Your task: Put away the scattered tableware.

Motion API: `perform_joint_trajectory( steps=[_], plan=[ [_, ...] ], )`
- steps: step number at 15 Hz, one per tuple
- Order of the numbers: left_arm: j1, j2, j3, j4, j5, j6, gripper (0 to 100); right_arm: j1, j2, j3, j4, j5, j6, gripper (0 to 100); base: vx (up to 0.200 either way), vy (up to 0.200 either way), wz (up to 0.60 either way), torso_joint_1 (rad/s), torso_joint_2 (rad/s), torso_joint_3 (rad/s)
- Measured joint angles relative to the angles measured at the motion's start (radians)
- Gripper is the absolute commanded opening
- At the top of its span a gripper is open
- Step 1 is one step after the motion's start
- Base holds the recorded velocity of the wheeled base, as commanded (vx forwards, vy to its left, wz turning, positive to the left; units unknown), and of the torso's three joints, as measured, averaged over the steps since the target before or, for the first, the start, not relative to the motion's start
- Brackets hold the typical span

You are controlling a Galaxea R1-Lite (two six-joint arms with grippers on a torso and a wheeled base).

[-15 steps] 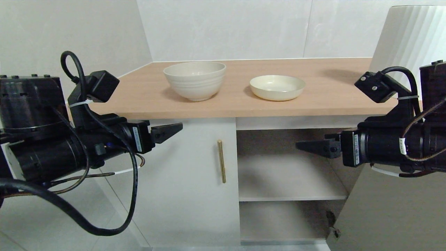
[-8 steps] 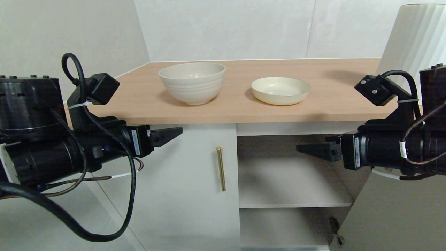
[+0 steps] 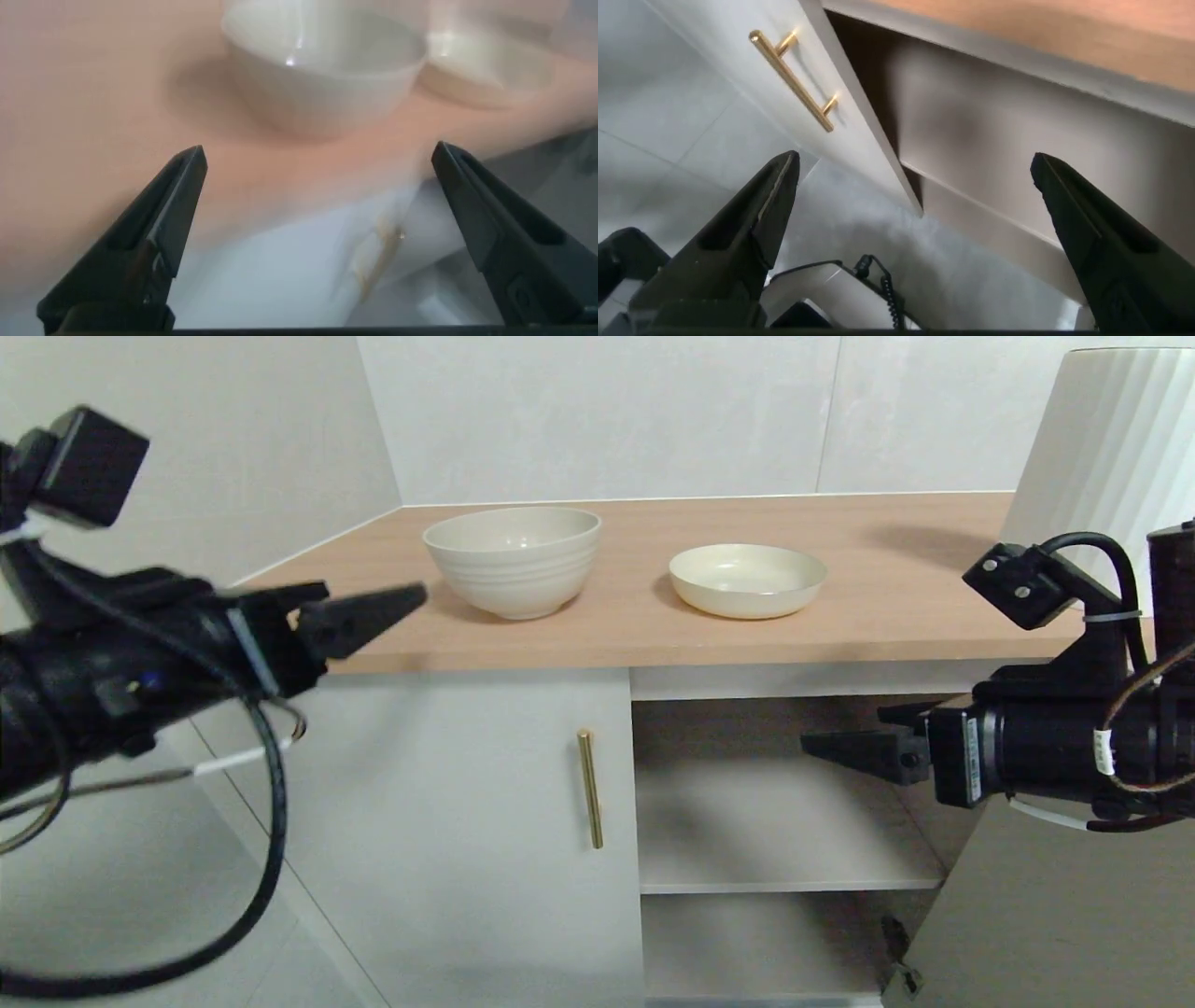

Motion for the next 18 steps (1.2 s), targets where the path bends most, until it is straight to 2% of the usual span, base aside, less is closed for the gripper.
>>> perform_joint_trajectory(
  steps=[3, 7, 10, 13, 18],
  plan=[
    [-0.015, -0.069, -0.003, 0.087, -0.005, 0.025, 100, -0.001, -0.015, 0.011, -0.007, 0.0, -0.025, 100, 0.0, 0.0, 0.0, 0.0, 0.0, 0.0],
    [-0.02, -0.1, -0.01, 0.111, -0.003, 0.024, 100, 0.001, -0.031, 0.018, -0.007, 0.0, -0.027, 100, 0.0, 0.0, 0.0, 0.0, 0.0, 0.0],
    [-0.021, -0.108, -0.015, 0.116, -0.003, 0.022, 100, 0.001, -0.044, 0.032, -0.061, 0.0, -0.03, 100, 0.0, 0.0, 0.0, 0.002, -0.04, -0.043],
    [-0.021, -0.11, -0.018, 0.117, -0.004, 0.02, 100, 0.001, -0.058, 0.053, -0.1, 0.0, -0.035, 100, 0.0, 0.0, 0.0, 0.025, -0.21, -0.298],
    [-0.02, -0.109, -0.018, 0.117, -0.005, 0.02, 100, 0.001, -0.063, 0.065, -0.107, 0.001, -0.044, 100, 0.0, 0.0, 0.0, 0.08, -0.49, -0.343]
  ],
)
